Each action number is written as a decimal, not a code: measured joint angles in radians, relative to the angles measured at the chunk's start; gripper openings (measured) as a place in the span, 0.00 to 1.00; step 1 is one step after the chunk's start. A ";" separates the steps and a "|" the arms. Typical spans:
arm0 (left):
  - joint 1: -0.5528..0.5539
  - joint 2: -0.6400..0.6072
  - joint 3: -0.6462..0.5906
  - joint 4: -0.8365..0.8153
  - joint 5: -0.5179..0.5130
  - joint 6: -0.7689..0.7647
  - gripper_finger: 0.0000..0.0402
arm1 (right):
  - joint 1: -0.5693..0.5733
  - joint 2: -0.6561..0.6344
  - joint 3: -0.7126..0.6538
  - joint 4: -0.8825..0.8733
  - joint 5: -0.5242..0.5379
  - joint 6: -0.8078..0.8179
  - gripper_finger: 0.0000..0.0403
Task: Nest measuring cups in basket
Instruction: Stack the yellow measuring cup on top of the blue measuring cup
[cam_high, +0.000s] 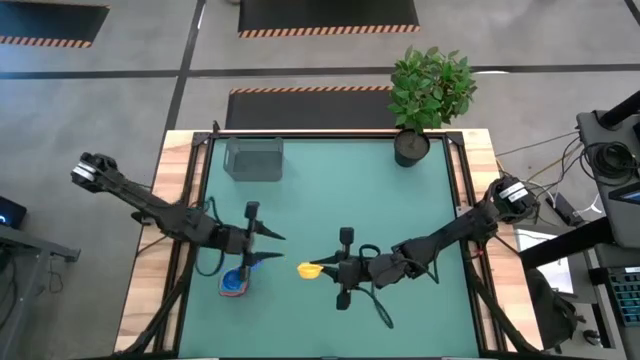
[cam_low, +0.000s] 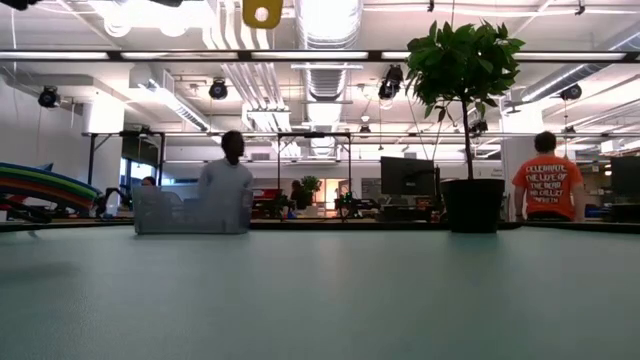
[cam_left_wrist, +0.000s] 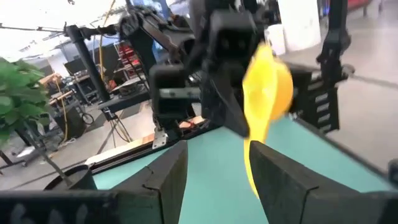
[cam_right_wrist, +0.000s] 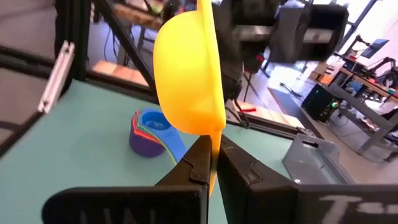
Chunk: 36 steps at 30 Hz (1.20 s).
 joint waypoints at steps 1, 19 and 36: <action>-0.008 -0.031 0.000 -0.021 -0.004 -0.017 0.39 | 0.000 0.016 0.019 -0.022 0.001 -0.001 0.02; -0.082 -0.364 0.000 -0.117 -0.005 -0.153 0.39 | -0.028 0.396 0.512 -0.241 0.268 -0.206 0.02; -0.084 -0.458 0.000 -0.161 0.030 -0.167 0.39 | -0.068 0.799 0.998 -0.278 0.367 -0.445 0.02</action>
